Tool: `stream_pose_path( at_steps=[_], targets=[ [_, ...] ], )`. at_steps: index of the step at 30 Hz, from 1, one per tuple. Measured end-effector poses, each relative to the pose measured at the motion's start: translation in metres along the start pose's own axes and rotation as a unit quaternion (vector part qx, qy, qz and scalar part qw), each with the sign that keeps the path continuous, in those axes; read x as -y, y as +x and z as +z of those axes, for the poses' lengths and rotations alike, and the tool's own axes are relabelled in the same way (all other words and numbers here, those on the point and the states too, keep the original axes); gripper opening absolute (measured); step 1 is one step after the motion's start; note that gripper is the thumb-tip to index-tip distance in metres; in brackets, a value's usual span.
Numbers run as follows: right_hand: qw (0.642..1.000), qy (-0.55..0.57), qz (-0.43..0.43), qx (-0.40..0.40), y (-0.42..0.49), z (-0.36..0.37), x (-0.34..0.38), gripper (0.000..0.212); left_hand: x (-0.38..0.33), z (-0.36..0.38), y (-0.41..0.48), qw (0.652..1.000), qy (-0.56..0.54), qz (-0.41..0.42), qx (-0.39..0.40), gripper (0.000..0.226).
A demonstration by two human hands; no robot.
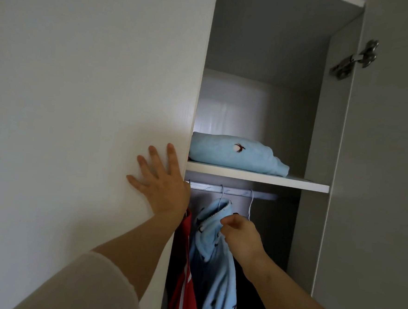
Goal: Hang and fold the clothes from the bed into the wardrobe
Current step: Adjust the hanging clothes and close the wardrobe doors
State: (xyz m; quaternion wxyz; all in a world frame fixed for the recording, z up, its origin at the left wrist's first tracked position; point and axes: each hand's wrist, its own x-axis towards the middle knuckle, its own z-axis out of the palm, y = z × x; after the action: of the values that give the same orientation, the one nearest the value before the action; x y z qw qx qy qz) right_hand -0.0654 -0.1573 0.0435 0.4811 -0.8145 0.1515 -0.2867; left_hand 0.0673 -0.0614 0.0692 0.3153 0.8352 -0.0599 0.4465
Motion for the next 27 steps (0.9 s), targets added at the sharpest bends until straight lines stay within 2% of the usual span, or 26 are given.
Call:
stream_pose_path(
  at_steps=[7, 10, 13, 17, 20, 23, 25, 27],
  targets=[
    [0.999, -0.037, 0.006, -0.029, -0.004, -0.025, -0.008, 0.015, 0.000, 0.006, 0.004, 1.000, 0.014, -0.001, 0.011, 0.111],
    [0.998, -0.052, 0.012, -0.044, -0.014, -0.037, -0.007, 0.018, 0.000, -0.001, 0.004, 0.999, 0.024, -0.002, 0.037, 0.107],
    [0.996, -0.073, 0.007, -0.045, -0.031, -0.049, 0.000, 0.021, -0.006, -0.023, 0.004, 0.994, 0.042, 0.001, 0.103, 0.099],
    [0.994, -0.086, -0.015, -0.061, -0.053, -0.067, 0.022, 0.013, -0.014, -0.066, 0.014, 0.969, 0.033, -0.005, 0.247, 0.099],
    [0.992, -0.080, -0.024, -0.095, -0.071, -0.087, 0.042, 0.012, -0.034, -0.101, 0.006, 0.951, 0.007, 0.090, 0.297, 0.087],
    [0.987, -0.077, -0.049, -0.129, -0.097, -0.114, 0.061, 0.014, -0.071, -0.131, -0.019, 0.937, -0.125, 0.169, 0.279, 0.067],
    [0.980, -0.097, -0.067, -0.159, -0.118, -0.135, 0.071, 0.015, -0.100, -0.149, -0.038, 0.907, -0.238, 0.213, 0.274, 0.051],
    [0.972, -0.122, -0.085, -0.181, -0.137, -0.156, 0.077, 0.018, -0.127, -0.165, -0.060, 0.881, -0.301, 0.242, 0.272, 0.038]
  ],
)
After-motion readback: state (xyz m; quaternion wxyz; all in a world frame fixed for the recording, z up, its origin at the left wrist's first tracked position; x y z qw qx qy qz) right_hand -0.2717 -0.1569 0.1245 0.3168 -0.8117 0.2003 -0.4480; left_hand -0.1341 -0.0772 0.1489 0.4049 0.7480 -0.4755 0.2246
